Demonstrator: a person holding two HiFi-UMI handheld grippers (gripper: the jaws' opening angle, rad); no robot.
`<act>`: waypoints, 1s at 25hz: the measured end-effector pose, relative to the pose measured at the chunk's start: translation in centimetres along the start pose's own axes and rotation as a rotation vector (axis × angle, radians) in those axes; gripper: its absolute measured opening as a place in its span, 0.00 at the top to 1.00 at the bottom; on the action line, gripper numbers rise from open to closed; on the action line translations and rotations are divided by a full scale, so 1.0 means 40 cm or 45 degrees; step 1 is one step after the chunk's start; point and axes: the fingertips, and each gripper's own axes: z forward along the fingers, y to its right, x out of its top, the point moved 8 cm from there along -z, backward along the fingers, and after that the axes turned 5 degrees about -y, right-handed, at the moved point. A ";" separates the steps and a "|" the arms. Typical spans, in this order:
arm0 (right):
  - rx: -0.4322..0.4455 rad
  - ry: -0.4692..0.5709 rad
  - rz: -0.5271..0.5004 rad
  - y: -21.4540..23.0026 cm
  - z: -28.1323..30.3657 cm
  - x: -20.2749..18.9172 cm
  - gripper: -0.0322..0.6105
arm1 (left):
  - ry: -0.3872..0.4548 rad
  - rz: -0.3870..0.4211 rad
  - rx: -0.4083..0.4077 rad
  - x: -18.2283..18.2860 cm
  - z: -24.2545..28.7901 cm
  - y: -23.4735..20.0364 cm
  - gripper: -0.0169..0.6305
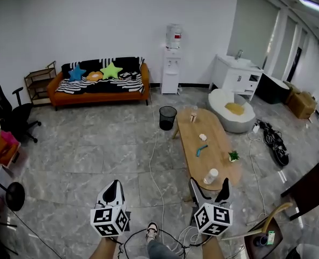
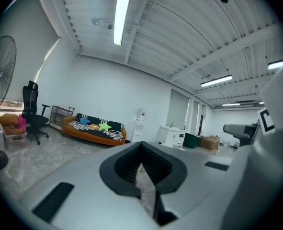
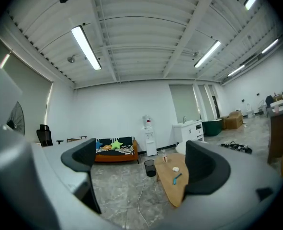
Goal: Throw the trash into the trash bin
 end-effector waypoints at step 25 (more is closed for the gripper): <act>-0.168 -0.009 0.130 0.180 0.726 0.092 0.05 | -0.097 -0.004 -0.247 0.256 0.910 0.038 0.99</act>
